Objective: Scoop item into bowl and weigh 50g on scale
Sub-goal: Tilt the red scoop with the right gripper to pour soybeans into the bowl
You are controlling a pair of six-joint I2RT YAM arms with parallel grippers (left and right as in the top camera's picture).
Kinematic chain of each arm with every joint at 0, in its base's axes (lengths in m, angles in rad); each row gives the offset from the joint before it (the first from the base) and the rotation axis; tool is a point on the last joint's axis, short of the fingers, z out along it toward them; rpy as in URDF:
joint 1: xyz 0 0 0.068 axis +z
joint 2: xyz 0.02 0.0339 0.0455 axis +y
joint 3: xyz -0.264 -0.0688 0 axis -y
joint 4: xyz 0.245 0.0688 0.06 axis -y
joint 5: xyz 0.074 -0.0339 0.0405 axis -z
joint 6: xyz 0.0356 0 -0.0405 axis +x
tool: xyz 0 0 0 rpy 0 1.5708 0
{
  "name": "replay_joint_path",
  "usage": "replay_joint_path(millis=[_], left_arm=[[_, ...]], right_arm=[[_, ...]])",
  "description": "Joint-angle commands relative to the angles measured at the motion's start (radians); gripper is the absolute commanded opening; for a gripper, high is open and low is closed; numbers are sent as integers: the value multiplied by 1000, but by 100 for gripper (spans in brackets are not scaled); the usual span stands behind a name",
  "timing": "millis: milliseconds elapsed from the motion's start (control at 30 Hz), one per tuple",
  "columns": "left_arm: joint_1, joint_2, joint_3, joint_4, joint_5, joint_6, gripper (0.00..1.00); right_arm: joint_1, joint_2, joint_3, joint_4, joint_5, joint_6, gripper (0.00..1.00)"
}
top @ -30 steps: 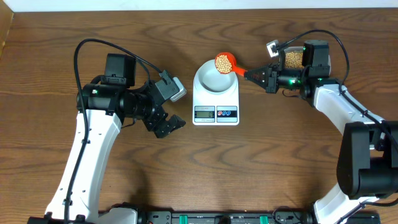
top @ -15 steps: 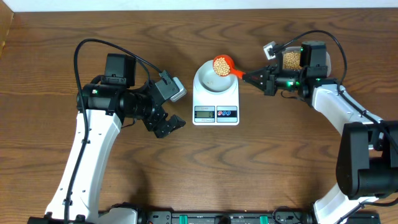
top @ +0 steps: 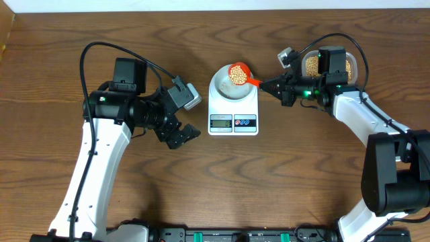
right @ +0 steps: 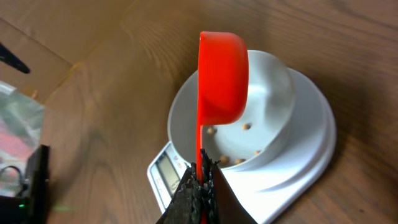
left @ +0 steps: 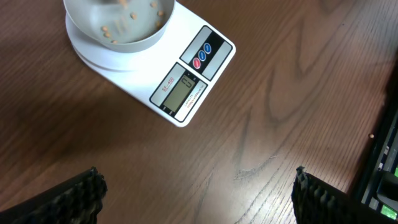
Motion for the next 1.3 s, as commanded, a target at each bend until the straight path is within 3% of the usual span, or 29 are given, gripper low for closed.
replay_joint_path(millis=[0,1267], left_arm=[[5,-14,15,0,-5,13,98],[5,-14,15,0,-5,13,98]], right_arm=[[6,5,3,1,50,-70,1],[6,5,4,42,42,-340,1]])
